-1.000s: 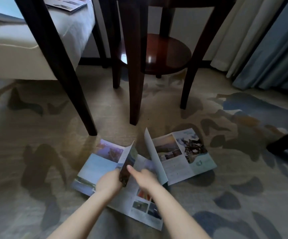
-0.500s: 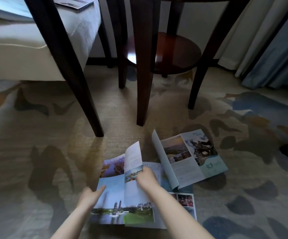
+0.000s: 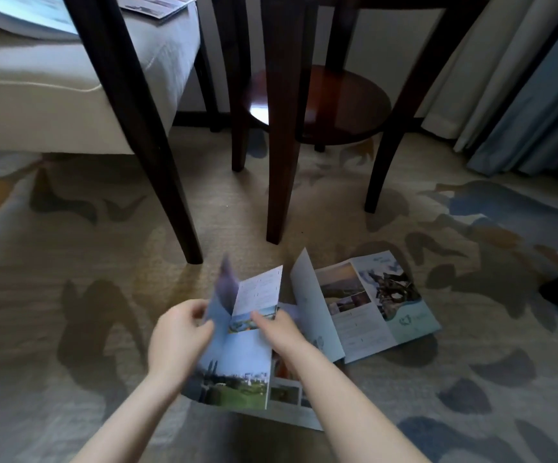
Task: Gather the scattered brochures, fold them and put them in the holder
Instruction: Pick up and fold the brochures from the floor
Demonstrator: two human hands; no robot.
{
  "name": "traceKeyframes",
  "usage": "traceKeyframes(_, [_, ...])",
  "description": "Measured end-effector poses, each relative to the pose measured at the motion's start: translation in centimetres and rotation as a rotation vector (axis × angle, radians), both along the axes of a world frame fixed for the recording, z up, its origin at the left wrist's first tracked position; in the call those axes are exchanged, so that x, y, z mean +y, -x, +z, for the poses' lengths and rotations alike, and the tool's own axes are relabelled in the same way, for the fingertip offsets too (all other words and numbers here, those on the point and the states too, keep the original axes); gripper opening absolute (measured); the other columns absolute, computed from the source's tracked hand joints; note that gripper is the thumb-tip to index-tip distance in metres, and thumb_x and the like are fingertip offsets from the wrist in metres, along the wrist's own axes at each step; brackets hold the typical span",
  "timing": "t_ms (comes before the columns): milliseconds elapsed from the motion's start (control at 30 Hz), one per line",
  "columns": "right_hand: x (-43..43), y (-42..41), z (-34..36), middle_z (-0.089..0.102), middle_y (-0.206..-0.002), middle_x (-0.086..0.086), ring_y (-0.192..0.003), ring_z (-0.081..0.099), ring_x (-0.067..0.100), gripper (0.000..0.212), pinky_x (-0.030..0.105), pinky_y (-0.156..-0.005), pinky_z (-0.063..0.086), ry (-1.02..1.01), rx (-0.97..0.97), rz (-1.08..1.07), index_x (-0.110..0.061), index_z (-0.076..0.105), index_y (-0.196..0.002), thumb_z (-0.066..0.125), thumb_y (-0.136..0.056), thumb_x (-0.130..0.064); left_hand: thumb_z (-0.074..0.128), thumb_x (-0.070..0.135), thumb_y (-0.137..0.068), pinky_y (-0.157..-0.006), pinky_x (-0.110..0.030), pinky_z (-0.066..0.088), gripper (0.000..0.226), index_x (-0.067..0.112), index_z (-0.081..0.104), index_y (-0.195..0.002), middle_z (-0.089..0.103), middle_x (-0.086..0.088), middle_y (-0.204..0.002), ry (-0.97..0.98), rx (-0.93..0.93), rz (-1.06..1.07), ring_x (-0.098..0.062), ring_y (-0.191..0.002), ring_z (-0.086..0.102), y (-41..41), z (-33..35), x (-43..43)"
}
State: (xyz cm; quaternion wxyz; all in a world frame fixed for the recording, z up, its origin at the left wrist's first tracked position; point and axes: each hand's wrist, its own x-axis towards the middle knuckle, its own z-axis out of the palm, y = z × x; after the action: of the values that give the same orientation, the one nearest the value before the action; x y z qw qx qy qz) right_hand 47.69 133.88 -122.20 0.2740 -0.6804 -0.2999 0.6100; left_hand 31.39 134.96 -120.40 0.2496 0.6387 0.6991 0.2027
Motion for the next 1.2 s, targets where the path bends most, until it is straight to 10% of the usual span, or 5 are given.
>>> traceKeyframes(100, [0.6,0.9,0.8,0.063,-0.125,0.011,-0.11,0.063,0.027,0.056,0.043,-0.097,0.052,0.174,0.322,-0.208,-0.017,0.057,-0.122,0.062,-0.084,-0.058,0.066,0.029,-0.072,-0.06,-0.018,0.048,0.025,0.037,0.07,-0.095,0.07,0.017,-0.087,0.074,-0.05,-0.256,0.0,-0.074,0.065,-3.3,0.9,-1.8])
traceKeyframes(200, [-0.1,0.5,0.6,0.069,-0.102,0.009,-0.081,0.064,0.015,0.005,0.026,-0.07,0.054,0.045,0.146,-0.179,-0.021,0.059,-0.086,0.06,-0.09,-0.017,0.068,0.031,-0.076,-0.07,-0.028,0.055,0.007,0.032,0.071,-0.082,0.073,0.008,-0.081,0.29,-0.216,-0.318,-0.005,-0.075,0.068,-4.2,-0.8,-2.3])
traceKeyframes(533, [-1.8,-3.0,-0.7,0.068,-0.122,0.016,-0.112,0.066,0.033,0.028,0.056,-0.101,0.047,0.089,0.384,-0.07,-0.009,0.055,-0.125,0.054,-0.097,-0.013,0.081,0.044,-0.067,-0.094,-0.051,0.052,0.073,0.002,0.059,-0.121,0.069,-0.021,-0.114,0.87,-0.919,-0.02,-0.039,-0.104,0.067,1.4,-5.4,-0.3])
traceKeyframes(767, [-2.4,-1.6,-3.2,0.066,-0.104,-0.007,-0.087,0.064,0.006,0.034,0.025,-0.072,0.052,-0.074,-0.173,-0.216,-0.027,0.056,-0.104,0.067,-0.082,-0.051,0.079,0.019,-0.061,-0.075,-0.047,0.058,0.062,0.003,0.058,-0.117,0.071,-0.025,-0.105,0.712,-0.998,0.058,-0.043,-0.091,0.07,3.2,-3.6,0.3])
traceKeyframes(1200, [-1.4,-2.5,0.0,0.072,-0.094,0.009,-0.079,0.068,0.018,0.017,0.029,-0.073,0.056,-0.096,0.287,-0.147,-0.015,0.064,-0.089,0.067,-0.085,0.001,0.055,0.062,-0.08,-0.102,-0.041,0.042,0.073,0.007,0.059,-0.127,0.064,-0.017,-0.123,0.709,-1.056,0.445,-0.029,-0.093,0.064,5.6,-5.1,0.2])
